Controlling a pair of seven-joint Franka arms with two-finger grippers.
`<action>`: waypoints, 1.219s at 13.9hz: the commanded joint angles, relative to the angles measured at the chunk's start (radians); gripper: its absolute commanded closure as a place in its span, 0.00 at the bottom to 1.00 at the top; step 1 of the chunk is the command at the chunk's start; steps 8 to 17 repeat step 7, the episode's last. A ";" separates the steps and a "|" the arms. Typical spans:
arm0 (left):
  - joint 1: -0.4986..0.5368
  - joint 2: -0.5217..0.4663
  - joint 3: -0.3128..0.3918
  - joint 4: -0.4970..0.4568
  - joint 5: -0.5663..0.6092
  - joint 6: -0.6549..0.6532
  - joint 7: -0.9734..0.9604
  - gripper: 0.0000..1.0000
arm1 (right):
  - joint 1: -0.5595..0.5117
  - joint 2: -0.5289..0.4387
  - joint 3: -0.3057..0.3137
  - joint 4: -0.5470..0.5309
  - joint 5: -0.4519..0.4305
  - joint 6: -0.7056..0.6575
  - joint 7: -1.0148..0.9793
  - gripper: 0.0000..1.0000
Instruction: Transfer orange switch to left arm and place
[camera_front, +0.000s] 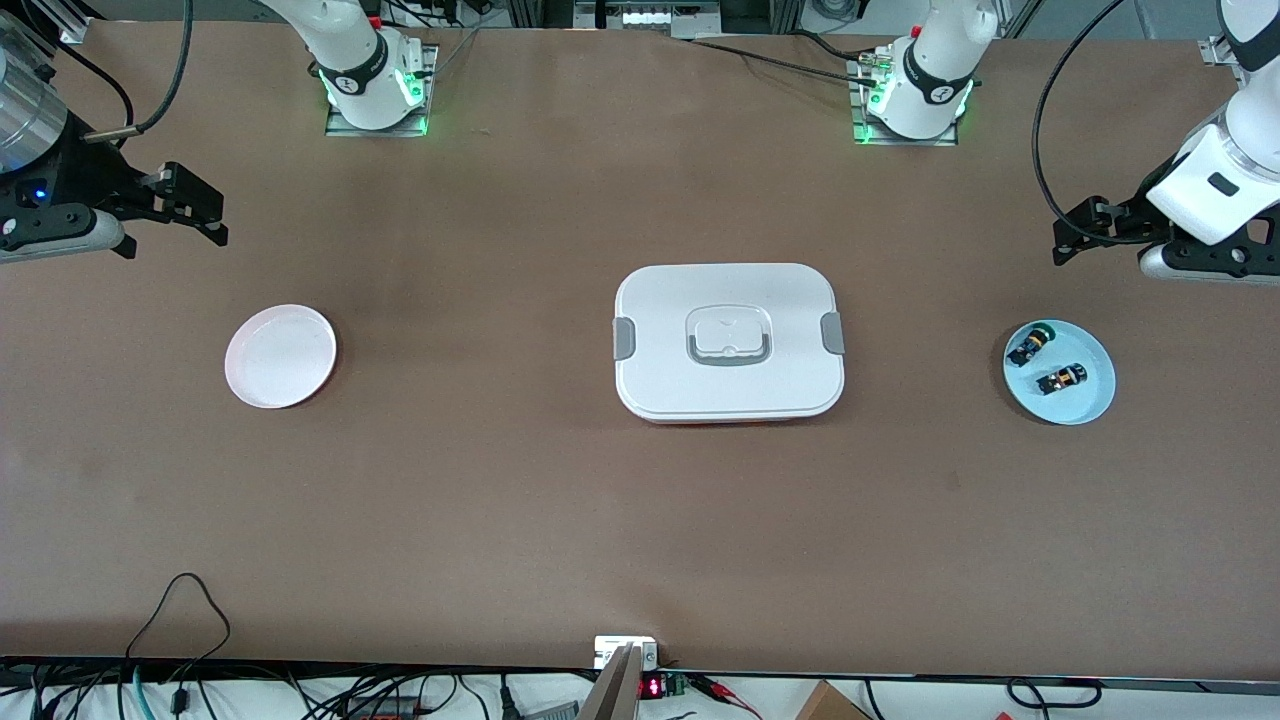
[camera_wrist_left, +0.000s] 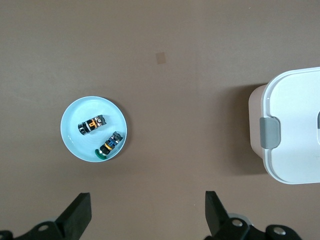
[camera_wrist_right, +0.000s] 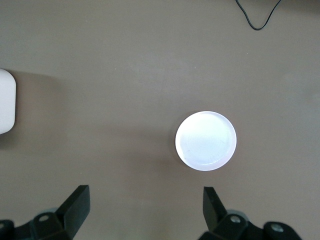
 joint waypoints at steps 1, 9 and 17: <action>-0.012 0.011 0.002 0.027 -0.008 -0.026 -0.006 0.00 | -0.002 0.006 0.000 0.016 -0.007 -0.007 0.014 0.00; -0.018 0.014 0.001 0.025 0.000 -0.035 0.000 0.00 | 0.000 0.006 -0.003 0.016 -0.005 -0.014 0.017 0.00; -0.018 0.014 0.001 0.025 0.000 -0.035 0.000 0.00 | 0.000 0.006 -0.003 0.016 -0.005 -0.014 0.017 0.00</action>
